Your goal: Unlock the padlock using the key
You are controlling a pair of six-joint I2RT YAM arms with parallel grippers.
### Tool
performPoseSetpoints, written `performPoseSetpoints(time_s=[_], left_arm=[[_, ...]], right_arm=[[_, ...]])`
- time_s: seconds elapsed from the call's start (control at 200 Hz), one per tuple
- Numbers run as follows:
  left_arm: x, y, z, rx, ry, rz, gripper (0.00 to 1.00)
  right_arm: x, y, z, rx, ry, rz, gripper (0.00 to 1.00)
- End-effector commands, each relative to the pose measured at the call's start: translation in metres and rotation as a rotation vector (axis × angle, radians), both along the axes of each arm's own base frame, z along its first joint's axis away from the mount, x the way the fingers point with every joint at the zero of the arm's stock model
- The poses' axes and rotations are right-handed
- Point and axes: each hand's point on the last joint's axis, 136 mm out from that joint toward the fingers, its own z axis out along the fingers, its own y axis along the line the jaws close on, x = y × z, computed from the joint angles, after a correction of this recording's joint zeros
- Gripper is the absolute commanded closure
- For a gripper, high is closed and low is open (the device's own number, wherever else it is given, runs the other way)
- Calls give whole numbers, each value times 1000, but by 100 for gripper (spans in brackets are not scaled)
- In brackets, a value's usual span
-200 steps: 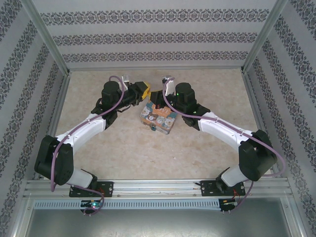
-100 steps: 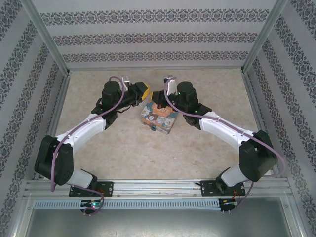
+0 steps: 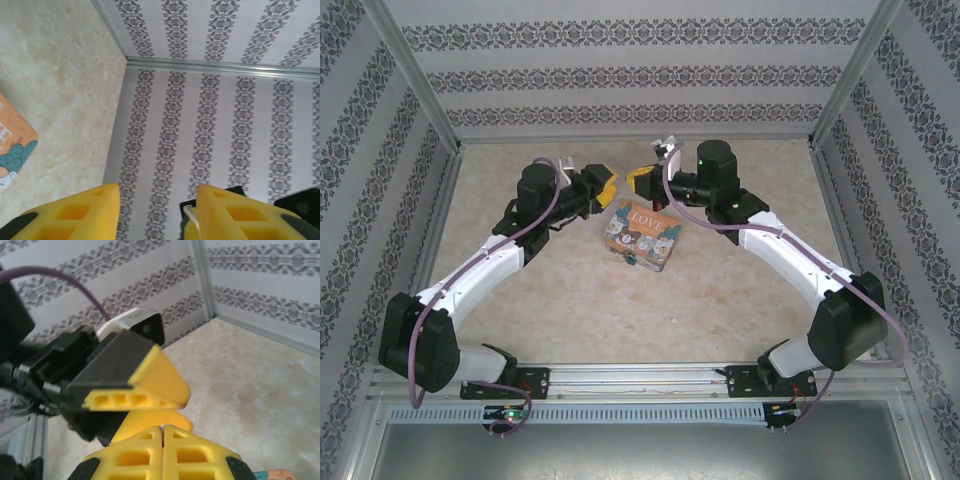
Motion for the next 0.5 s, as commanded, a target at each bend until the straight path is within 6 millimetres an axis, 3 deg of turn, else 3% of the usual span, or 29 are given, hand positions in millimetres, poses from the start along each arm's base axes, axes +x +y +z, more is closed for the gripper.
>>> performPoseSetpoints(time_s=[0.0, 0.24, 0.5], left_arm=[[-8, 5, 16, -101, 43, 13, 53], [-20, 1, 22, -126, 76, -31, 49], [-35, -10, 19, -119, 107, -137, 48]], right_arm=[[-20, 10, 2, -33, -110, 156, 100], [-40, 12, 3, -81, -252, 249, 100], [-52, 14, 9, -106, -278, 323, 100]])
